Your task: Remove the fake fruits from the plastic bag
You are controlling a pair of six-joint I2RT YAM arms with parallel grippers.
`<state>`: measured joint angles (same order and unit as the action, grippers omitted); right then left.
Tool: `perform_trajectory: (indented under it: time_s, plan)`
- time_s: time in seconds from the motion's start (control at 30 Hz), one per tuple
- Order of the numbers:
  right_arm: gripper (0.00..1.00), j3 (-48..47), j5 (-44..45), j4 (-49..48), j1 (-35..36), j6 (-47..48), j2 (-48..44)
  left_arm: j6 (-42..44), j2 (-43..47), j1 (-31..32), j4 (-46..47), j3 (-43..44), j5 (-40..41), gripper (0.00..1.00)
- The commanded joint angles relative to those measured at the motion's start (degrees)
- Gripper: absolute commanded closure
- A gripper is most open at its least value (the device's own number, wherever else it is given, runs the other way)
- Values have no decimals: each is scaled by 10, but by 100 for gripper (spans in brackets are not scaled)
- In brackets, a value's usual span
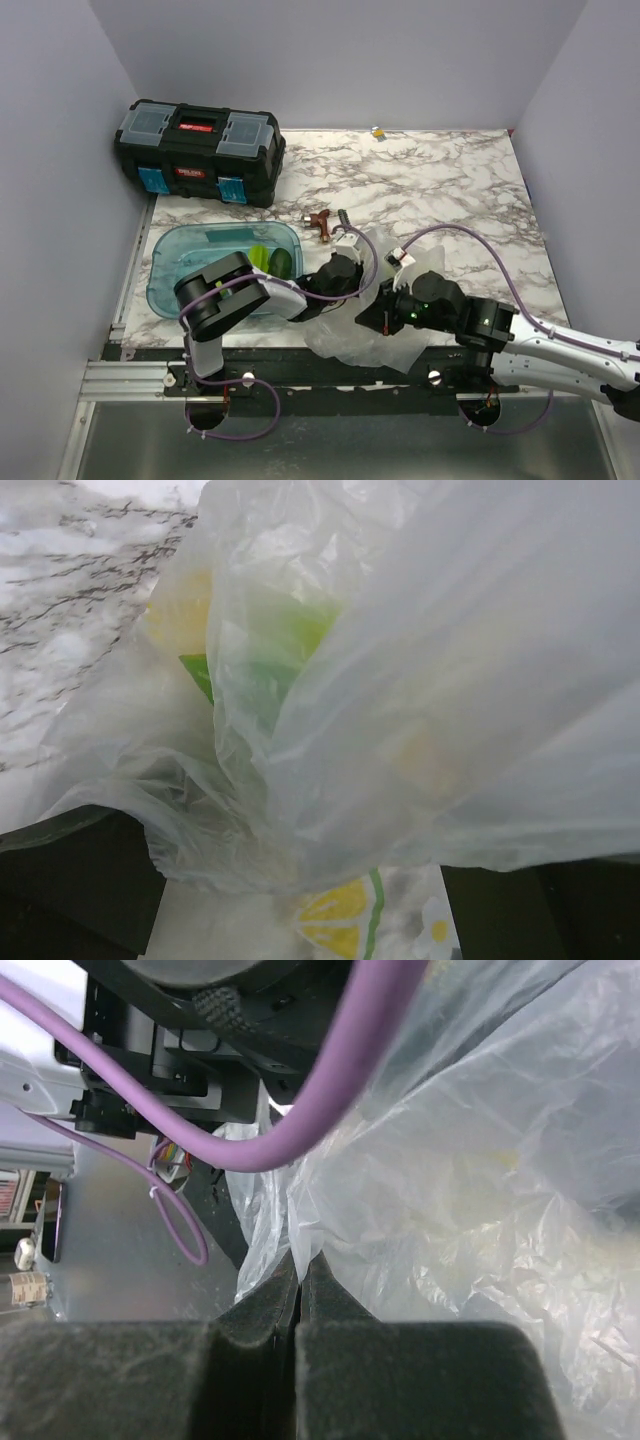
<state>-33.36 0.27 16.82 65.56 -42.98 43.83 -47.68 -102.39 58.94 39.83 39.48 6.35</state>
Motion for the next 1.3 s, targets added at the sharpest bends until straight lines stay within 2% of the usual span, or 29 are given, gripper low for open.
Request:
perform_trajectory:
  time_s: [0.0, 0.1, 0.2, 0.3, 0.43, 0.53, 0.7, 0.87, 1.27]
  plan:
    - [99, 19, -27, -18, 2, -5, -19, -59, -51, 14, -39, 78, 106, 2]
    - [99, 26, -27, -17, 2, -11, -30, -81, -81, 10, -189, 156, 145, 9]
    - [99, 30, -23, -13, 2, -12, -36, -84, -104, 10, -277, 198, 176, 22]
    - [99, 30, -17, -4, 2, -13, -39, -63, -102, 8, -252, 178, 183, 38]
    - [99, 40, -6, 9, 1, -18, -56, -22, -86, 8, -246, 161, 172, 55]
    - [99, 52, 28, 28, 2, -32, -72, 12, -56, 7, -237, 139, 146, 61]
    - [99, 61, 86, 85, 2, -69, -105, 62, 14, 7, -227, 97, 84, 67]
    - [99, 51, 124, 136, 1, -98, -119, 99, 98, 5, -217, 56, -7, 68]
    - [99, 17, 216, 169, 2, -168, -30, 69, 227, -40, -189, -16, -229, 81]
